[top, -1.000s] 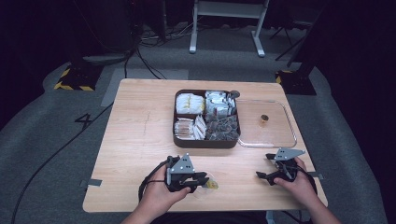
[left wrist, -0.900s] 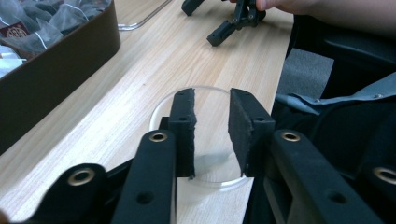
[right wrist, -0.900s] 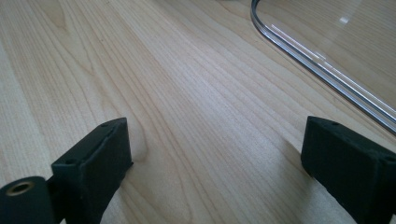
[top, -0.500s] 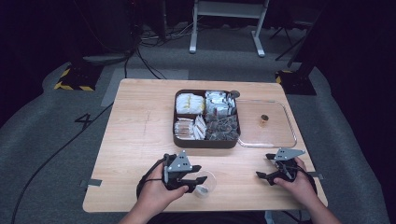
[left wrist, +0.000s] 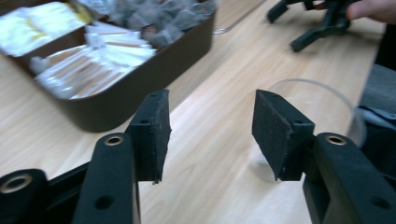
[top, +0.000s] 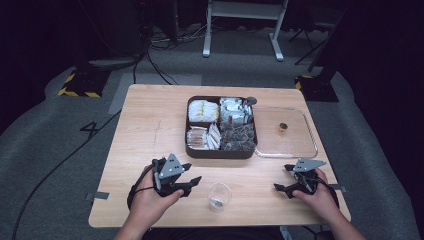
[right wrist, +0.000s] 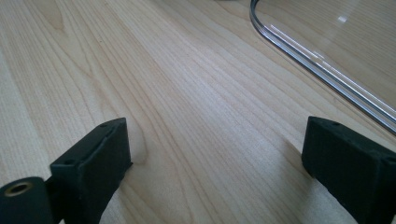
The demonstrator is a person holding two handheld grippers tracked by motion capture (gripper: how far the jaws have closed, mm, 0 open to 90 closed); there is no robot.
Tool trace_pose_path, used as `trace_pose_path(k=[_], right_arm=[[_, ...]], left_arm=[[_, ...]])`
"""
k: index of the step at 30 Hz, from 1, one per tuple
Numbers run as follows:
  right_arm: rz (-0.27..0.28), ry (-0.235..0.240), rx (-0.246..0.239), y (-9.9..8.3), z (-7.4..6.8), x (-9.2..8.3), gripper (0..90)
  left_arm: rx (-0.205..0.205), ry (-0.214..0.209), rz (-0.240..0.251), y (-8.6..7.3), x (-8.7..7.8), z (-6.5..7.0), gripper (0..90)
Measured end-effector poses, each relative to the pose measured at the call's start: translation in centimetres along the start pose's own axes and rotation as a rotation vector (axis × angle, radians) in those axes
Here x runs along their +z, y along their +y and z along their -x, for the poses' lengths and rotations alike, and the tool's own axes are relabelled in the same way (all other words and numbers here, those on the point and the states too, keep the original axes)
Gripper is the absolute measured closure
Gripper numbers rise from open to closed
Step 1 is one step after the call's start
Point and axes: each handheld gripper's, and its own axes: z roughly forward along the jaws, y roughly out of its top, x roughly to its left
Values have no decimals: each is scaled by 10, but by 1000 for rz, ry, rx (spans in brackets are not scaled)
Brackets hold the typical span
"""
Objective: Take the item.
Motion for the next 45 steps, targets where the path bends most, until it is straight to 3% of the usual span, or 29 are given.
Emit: trace_pose_path(k=[9, 13, 28, 45], right_arm=[[0, 0, -1, 0, 0, 0, 80], [0, 1, -1, 0, 0, 0, 79], [0, 3, -2, 0, 0, 0, 79], [0, 4, -3, 0, 1, 0, 80]], left_arm=[[-40, 86, -36, -14, -7, -28, 356], [-46, 138, -78, -21, -5, -38, 342], [-184, 198, -165, -63, -4, -75, 331], [-222, 220, -270, -94, 6, -88, 287]])
